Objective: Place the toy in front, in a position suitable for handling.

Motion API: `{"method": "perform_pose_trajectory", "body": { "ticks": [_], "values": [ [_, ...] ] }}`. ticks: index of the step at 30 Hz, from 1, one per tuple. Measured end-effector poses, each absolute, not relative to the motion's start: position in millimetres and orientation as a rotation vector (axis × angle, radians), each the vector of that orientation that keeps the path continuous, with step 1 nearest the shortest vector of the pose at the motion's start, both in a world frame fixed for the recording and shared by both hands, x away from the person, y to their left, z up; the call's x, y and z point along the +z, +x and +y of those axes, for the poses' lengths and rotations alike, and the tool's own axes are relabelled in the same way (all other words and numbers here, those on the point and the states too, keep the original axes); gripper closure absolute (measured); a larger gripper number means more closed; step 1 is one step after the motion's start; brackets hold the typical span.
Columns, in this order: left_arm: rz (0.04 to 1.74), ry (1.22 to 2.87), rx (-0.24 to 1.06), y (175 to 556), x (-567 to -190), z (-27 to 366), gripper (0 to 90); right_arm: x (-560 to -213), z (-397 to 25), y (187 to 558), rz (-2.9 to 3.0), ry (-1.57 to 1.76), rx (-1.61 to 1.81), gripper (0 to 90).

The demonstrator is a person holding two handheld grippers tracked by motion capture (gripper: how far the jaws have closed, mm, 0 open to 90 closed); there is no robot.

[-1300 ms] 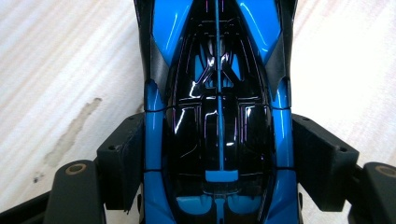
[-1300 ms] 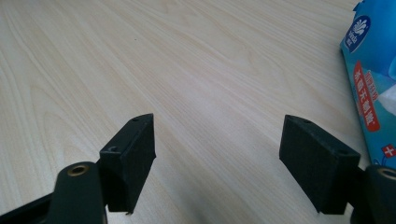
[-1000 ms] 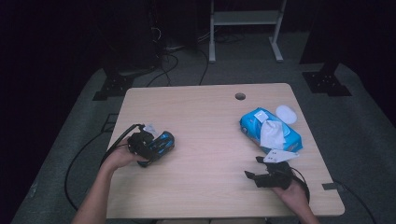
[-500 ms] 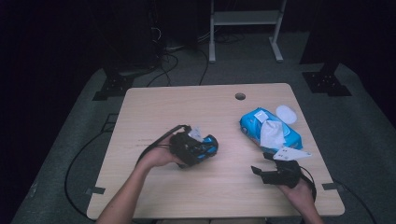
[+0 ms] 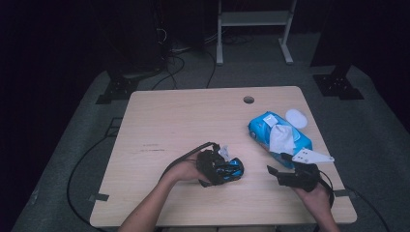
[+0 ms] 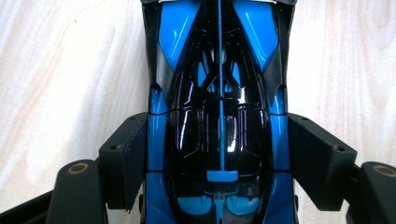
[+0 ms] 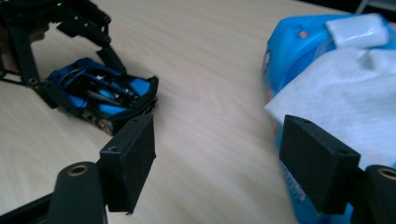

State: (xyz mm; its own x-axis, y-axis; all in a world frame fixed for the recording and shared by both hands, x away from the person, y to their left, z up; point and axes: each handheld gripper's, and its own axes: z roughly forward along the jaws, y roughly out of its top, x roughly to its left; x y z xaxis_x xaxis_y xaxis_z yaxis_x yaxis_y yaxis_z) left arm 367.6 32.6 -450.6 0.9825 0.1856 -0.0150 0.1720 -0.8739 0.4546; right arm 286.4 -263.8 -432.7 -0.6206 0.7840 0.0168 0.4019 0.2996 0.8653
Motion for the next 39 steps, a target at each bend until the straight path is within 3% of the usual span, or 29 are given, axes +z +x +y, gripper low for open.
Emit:
{"method": "perform_pose_trajectory", "body": {
  "ticks": [6, 11, 15, 17, 19, 20, 21, 22, 26, 34, 39],
  "values": [
    [0.246, 2.635, 0.104, 362.2, -451.0, 36.1, 25.4, -411.8, -275.5, 304.7, 2.037, 1.102, 1.21, 25.9],
    [0.288, 2.544, 0.156, 350.1, -446.9, 53.8, 12.8, -407.6, -289.1, 341.8, 1.996, 1.167, 1.084, 25.8],
    [0.326, 2.466, 0.191, 340.4, -448.1, 71.8, 10.7, -415.8, -292.1, 360.7, 2.011, 1.23, 1.059, 25.9],
    [0.38, 2.41, 0.213, 333.5, -452.9, 86.7, 9.8, -426.6, -289.5, 375.0, 2.024, 1.278, 1.042, 31.3],
    [0.392, 2.383, 0.237, 329.2, -456.8, 96.8, 9.6, -431.8, -286.6, 378.7, 2.043, 1.273, 1.023, 47.4],
    [0.392, 2.383, 0.237, 329.2, -456.8, 96.8, 9.7, -431.8, -286.6, 378.7, 2.043, 1.273, 1.023, 47.4],
    [0.409, 2.372, 0.253, 327.8, -458.8, 101.3, 9.6, -433.4, -285.0, 380.4, 2.073, 1.288, 1.048, 63.7],
    [0.415, 2.373, 0.266, 327.7, -459.4, 103.5, 9.6, -433.4, -285.0, 380.4, 2.073, 1.288, 1.048, 63.7],
    [0.451, 2.364, 0.268, 329.6, -460.5, 110.6, 9.3, -427.5, -287.3, 378.2, 2.052, 1.31, 1.13, 83.4],
    [0.475, 2.35, 0.242, 332.1, -465.0, 117.3, 10.2, -409.0, -293.9, 364.2, 1.994, 1.265, 1.217, 85.8],
    [0.452, 2.345, 0.261, 329.6, -465.6, 116.3, 12.6, -374.2, -284.5, 333.0, 1.994, 1.106, 1.303, 85.8]
  ]
}}
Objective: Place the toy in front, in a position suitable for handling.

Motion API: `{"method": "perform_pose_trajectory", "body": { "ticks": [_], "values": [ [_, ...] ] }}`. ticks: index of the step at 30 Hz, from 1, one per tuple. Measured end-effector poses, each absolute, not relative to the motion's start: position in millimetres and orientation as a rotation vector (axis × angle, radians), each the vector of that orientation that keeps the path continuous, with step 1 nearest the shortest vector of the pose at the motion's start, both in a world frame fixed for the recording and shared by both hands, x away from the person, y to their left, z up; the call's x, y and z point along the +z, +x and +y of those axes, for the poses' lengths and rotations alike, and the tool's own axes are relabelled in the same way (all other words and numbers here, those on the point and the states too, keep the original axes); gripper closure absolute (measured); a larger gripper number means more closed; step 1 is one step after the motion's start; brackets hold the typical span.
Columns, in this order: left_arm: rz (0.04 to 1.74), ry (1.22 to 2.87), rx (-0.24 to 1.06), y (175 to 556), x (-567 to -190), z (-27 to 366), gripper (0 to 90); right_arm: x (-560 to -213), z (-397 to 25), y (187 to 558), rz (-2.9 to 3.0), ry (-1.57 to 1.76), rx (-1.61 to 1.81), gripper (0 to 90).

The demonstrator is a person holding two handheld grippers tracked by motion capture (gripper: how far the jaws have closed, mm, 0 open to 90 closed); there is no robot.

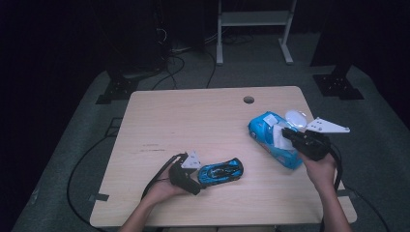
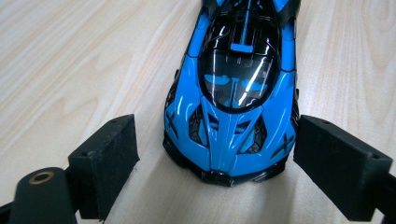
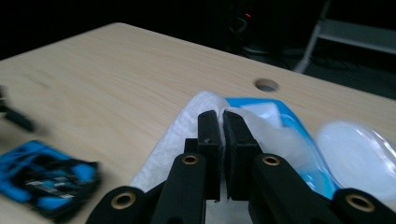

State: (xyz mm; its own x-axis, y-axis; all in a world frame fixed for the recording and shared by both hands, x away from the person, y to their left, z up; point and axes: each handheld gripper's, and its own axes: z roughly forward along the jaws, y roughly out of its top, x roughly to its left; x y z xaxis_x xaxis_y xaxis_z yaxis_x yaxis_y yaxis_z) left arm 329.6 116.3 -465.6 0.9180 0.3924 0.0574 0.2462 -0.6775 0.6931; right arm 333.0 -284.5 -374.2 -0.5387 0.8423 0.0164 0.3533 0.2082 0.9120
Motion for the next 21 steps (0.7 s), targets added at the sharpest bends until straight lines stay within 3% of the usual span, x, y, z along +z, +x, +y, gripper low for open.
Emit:
{"method": "perform_pose_trajectory", "body": {
  "ticks": [12, 21],
  "values": [
    [0.442, 2.35, 0.228, 330.4, -465.5, 117.5, 12.7, -358.4, -207.6, 270.2, 2.352, 0.82, 1.474, 85.4],
    [0.433, 2.347, 0.183, 333.1, -467.5, 117.6, 14.7, -355.7, -176.4, 272.5, 2.584, 0.795, 1.311, 84.0]
  ]
}}
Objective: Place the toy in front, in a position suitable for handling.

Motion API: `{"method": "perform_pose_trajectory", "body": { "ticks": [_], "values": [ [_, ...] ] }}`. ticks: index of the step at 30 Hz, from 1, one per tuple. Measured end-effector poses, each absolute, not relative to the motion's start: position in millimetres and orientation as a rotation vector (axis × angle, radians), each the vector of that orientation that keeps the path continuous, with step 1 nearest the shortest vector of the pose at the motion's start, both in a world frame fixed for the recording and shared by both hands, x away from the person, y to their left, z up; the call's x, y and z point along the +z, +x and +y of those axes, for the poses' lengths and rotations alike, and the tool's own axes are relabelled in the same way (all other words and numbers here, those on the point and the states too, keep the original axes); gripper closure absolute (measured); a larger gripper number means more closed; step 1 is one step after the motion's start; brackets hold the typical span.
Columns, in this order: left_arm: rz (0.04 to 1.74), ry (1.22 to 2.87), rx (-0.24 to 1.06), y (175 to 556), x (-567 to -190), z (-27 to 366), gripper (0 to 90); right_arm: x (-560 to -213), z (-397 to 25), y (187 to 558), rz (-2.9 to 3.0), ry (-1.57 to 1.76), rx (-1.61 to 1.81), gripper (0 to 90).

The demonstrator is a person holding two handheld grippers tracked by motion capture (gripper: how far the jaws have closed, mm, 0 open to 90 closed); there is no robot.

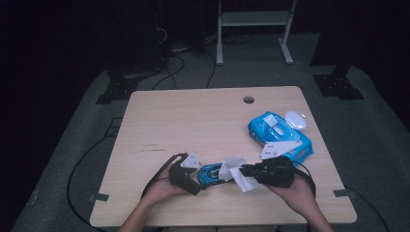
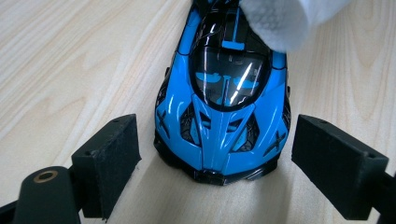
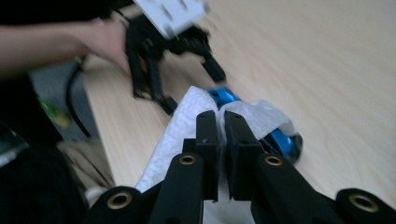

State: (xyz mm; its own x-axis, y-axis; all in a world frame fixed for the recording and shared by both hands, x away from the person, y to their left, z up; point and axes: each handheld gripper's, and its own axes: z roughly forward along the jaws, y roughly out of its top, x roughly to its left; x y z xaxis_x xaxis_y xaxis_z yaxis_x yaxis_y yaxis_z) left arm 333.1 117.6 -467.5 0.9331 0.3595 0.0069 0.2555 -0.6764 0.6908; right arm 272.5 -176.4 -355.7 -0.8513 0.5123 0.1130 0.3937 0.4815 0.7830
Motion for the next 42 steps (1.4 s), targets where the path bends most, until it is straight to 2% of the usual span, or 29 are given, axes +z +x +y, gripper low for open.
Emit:
{"method": "perform_pose_trajectory", "body": {
  "ticks": [2, 8, 9, 12, 16, 17, 18, 20, 21, 24, 29, 33, 34, 35, 42],
  "values": [
    [0.411, 2.347, 0.166, 333.4, -467.4, 117.6, 21.4, -362.2, -172.3, 282.7, 2.614, 0.82, 1.239, 84.0],
    [0.411, 2.349, 0.166, 333.8, -467.1, 116.3, 22.5, -382.7, -151.7, 310.6, 2.658, 0.836, 1.134, 82.2],
    [0.419, 2.343, 0.169, 334.4, -467.0, 116.8, 22.5, -395.9, -138.9, 318.3, 2.673, 0.818, 1.046, 81.1],
    [0.429, 2.329, 0.158, 334.9, -467.6, 117.2, 22.4, -412.6, -127.9, 318.4, 2.681, 0.794, 0.983, 77.5],
    [0.426, 2.34, 0.151, 336.1, -470.8, 115.6, 21.9, -426.5, -122.4, 316.2, 2.671, 0.786, 0.954, 70.7],
    [0.428, 2.343, 0.152, 336.5, -471.7, 113.9, 20.6, -433.0, -121.4, 314.8, 2.653, 0.77, 0.955, 62.7],
    [0.428, 2.343, 0.152, 336.5, -471.7, 113.9, 20.5, -434.1, -121.4, 314.3, 2.643, 0.772, 0.957, 59.4],
    [0.428, 2.338, 0.148, 337.3, -471.8, 113.0, 19.7, -435.3, -121.5, 314.1, 2.636, 0.777, 0.962, 57.9],
    [0.428, 2.336, 0.142, 337.8, -472.7, 111.8, 19.5, -437.1, -121.4, 313.4, 2.616, 0.773, 0.98, 53.0],
    [0.401, 2.348, 0.17, 336.8, -474.0, 109.0, 21.7, -439.7, -120.6, 316.0, 2.597, 0.79, 1.012, 50.5],
    [0.392, 2.351, 0.184, 336.0, -475.4, 107.5, 23.6, -441.8, -118.9, 318.2, 2.57, 0.815, 1.081, 52.6],
    [0.385, 2.355, 0.188, 335.6, -475.1, 108.0, 23.5, -445.4, -118.5, 320.4, 2.558, 0.808, 1.118, 65.5],
    [0.385, 2.355, 0.188, 335.6, -475.1, 108.0, 23.6, -445.4, -118.5, 320.4, 2.558, 0.808, 1.118, 65.5],
    [0.398, 2.351, 0.186, 335.3, -475.6, 108.5, 23.5, -443.4, -123.4, 321.1, 2.546, 0.804, 1.109, 78.0],
    [0.403, 2.353, 0.198, 334.0, -475.1, 108.2, 23.5, -441.9, -146.2, 321.2, 2.505, 0.841, 0.976, 80.6]
  ]
}}
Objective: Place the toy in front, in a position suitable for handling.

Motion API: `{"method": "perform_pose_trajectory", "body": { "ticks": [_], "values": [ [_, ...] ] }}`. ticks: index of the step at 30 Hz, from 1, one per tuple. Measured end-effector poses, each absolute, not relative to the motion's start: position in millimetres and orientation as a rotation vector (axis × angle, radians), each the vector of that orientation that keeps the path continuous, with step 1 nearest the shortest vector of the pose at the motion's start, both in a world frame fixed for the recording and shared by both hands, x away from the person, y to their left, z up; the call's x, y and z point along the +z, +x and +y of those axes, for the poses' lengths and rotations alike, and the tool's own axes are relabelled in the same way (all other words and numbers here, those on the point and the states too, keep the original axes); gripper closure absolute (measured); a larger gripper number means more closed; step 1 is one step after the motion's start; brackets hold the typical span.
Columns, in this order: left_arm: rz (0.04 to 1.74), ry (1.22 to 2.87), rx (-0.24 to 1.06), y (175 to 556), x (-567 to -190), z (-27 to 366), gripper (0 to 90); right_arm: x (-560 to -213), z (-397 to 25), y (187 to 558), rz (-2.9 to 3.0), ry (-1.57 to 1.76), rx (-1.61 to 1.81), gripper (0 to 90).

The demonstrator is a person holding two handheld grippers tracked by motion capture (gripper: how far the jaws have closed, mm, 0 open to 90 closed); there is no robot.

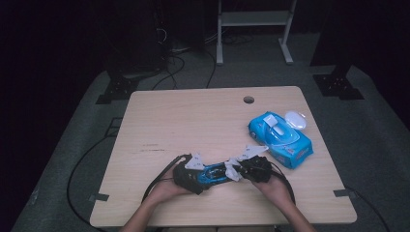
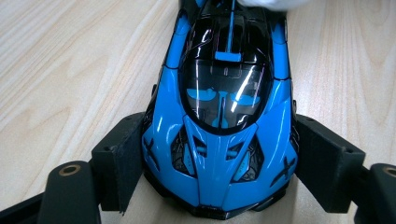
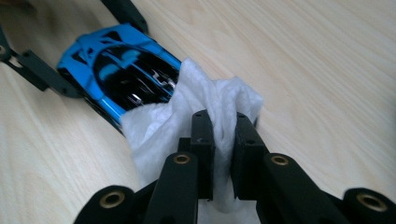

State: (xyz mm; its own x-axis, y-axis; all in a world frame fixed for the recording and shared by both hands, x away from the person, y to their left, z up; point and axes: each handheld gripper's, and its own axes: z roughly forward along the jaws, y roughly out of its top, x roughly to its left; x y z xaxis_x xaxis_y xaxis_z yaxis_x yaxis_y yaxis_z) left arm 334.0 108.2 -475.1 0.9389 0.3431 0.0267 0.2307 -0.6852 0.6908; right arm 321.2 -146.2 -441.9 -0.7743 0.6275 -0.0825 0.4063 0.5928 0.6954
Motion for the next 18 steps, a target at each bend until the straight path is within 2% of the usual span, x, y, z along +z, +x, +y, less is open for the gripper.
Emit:
{"method": "perform_pose_trajectory", "body": {
  "ticks": [7, 8, 12, 18],
  "values": [
    [0.409, 2.35, 0.199, 333.3, -475.3, 107.7, 23.5, -435.0, -141.1, 314.0, 2.461, 0.771, 0.909, 80.1],
    [0.413, 2.349, 0.197, 333.2, -475.4, 107.6, 23.5, -435.5, -137.7, 312.6, 2.463, 0.76, 0.902, 73.5],
    [0.411, 2.35, 0.2, 333.0, -475.2, 107.9, 23.5, -433.3, -138.6, 311.8, 2.462, 0.749, 0.922, 62.9],
    [0.41, 2.355, 0.195, 333.3, -474.8, 108.5, 23.6, -422.5, -149.8, 305.5, 2.424, 0.723, 1.038, 59.5]
  ]
}}
